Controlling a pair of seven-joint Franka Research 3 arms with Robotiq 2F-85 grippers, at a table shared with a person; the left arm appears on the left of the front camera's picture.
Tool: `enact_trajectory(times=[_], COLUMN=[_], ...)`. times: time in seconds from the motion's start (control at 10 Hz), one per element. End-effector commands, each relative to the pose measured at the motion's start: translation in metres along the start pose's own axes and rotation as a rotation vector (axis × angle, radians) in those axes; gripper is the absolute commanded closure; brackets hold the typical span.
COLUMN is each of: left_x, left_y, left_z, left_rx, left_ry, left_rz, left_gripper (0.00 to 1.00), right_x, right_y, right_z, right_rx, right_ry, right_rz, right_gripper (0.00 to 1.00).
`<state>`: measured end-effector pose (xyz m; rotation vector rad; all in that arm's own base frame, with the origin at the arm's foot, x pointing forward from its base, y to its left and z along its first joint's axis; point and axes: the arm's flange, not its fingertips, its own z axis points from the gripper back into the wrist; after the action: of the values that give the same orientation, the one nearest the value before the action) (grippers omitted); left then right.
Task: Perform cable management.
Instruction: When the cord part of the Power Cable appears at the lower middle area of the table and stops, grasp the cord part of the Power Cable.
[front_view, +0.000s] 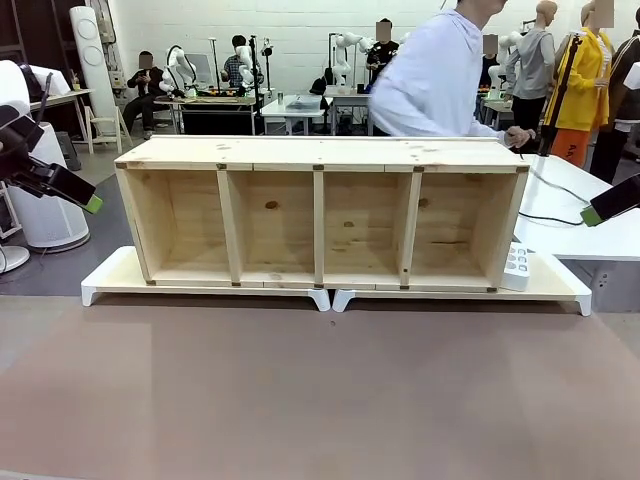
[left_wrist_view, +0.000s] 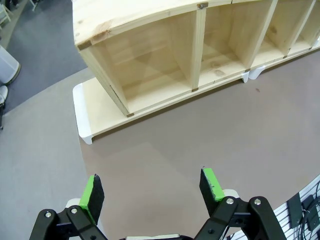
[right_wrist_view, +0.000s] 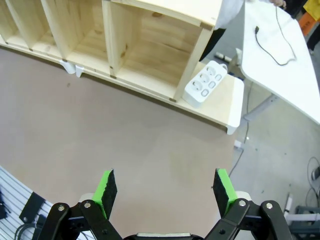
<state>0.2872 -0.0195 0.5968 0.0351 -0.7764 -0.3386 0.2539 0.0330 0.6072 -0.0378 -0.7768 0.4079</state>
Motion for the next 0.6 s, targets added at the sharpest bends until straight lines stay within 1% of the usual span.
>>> enact_trajectory(times=[0.0,0.5], left_x=[0.0022,0.0022], left_y=[0.0001,0.0001], left_z=[-0.0021,-0.0021], left_rx=[0.007,0.007], left_ry=[-0.01,-0.01], left_rz=[-0.004,-0.004], left_gripper=[0.0,0.0], right_x=[0.0003,0.0003], right_y=[0.0001,0.0001], right_z=[-0.0033,-0.0033], right_rx=[-0.007,-0.007], right_ry=[0.011,0.011], right_rz=[0.0,0.0], right_gripper=[0.0,0.0])
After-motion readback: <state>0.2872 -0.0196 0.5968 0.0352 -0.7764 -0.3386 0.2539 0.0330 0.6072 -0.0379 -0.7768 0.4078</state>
